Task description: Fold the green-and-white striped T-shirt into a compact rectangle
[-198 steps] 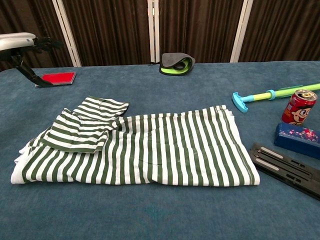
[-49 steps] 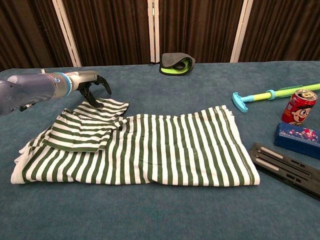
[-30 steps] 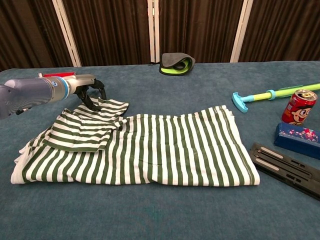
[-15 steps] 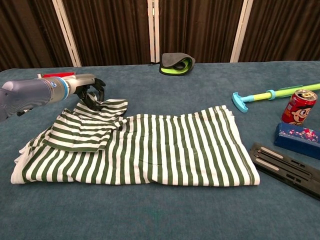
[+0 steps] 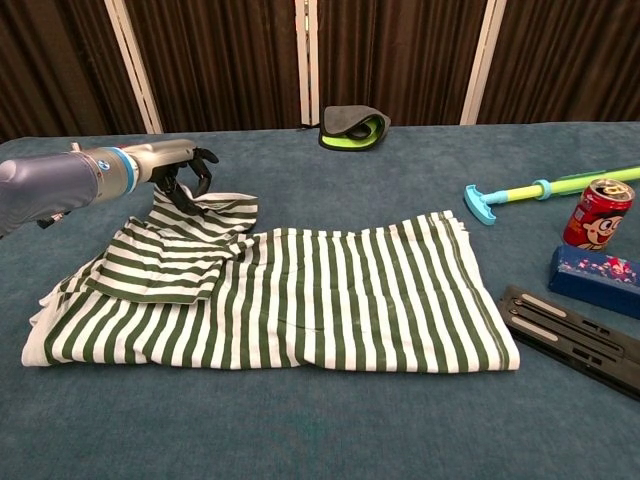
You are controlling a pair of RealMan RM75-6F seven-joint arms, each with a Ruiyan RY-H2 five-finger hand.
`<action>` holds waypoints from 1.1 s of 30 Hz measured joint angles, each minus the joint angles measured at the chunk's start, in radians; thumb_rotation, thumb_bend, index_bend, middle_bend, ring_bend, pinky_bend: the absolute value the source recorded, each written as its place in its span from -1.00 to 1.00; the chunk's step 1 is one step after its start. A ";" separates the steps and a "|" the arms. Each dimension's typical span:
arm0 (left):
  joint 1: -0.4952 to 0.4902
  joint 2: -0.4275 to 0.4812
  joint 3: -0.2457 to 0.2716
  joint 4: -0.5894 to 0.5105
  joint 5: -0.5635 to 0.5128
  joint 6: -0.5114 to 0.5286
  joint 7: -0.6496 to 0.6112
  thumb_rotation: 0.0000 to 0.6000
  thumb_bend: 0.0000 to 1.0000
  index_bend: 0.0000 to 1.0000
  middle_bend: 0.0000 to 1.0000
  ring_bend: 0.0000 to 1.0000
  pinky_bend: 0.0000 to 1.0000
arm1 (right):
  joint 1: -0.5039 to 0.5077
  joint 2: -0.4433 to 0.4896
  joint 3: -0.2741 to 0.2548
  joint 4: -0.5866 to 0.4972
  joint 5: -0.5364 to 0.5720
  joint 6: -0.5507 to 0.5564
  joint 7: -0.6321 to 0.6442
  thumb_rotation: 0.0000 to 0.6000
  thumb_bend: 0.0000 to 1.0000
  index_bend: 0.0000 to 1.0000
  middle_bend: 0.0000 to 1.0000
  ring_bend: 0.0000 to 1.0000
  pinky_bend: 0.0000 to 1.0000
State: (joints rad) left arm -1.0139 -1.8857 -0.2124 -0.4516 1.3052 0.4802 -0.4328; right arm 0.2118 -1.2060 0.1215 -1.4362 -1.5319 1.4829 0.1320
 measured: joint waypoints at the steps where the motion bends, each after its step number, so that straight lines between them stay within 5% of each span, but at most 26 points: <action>1: 0.003 0.009 0.002 -0.014 0.002 0.005 0.000 1.00 -0.17 0.46 -1.00 -1.00 -1.00 | 0.000 0.000 0.000 -0.001 -0.001 0.002 0.001 1.00 -1.00 -0.66 -1.00 -1.00 -1.00; 22: 0.130 0.278 0.056 -0.486 0.029 0.161 0.124 1.00 -0.10 0.47 -1.00 -1.00 -1.00 | -0.004 0.012 -0.009 -0.030 -0.029 0.018 0.001 1.00 -1.00 -0.61 -1.00 -1.00 -1.00; 33: 0.213 0.379 0.133 -0.641 0.093 0.279 0.194 1.00 -0.10 0.49 -1.00 -1.00 -1.00 | -0.006 0.016 -0.014 -0.036 -0.040 0.025 0.009 1.00 -1.00 -0.61 -1.00 -1.00 -1.00</action>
State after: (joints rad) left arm -0.8013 -1.5062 -0.0796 -1.0923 1.3987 0.7593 -0.2393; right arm 0.2054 -1.1900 0.1070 -1.4718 -1.5723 1.5080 0.1406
